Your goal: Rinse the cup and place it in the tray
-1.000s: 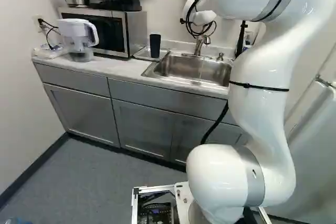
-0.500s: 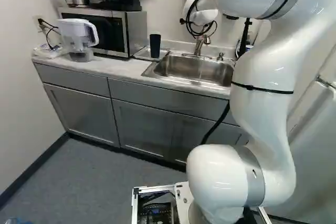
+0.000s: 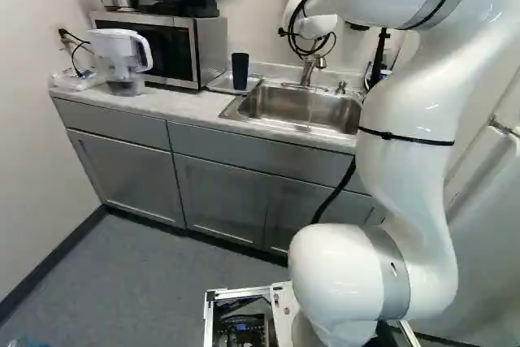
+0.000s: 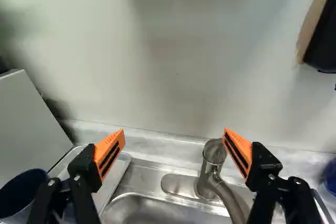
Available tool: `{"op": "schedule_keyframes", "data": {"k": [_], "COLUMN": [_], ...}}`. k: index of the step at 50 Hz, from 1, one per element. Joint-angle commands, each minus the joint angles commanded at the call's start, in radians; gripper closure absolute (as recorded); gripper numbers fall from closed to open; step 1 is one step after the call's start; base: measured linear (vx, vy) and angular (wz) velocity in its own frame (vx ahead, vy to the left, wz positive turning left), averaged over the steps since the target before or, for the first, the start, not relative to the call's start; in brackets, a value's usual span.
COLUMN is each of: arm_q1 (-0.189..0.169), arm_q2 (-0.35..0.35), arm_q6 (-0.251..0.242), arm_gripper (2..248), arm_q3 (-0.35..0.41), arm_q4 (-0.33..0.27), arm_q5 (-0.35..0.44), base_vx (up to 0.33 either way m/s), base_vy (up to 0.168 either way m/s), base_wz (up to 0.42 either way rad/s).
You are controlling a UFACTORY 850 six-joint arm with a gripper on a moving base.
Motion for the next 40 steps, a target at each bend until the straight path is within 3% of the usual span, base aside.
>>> {"op": "schedule_keyframes", "data": {"k": [16, 40], "arm_q1": [-0.001, -0.02], "arm_q2": [0.012, 0.12], "arm_q6": [0.0, 0.0], "arm_gripper": [3, 3], "arm_q3": [0.013, 0.135], "arm_q4": [0.0, 0.0], "arm_q5": [0.039, 0.038], "base_vx": [0.0, 0.0], "base_vy": [0.0, 0.0], "base_wz": [0.0, 0.0]}}
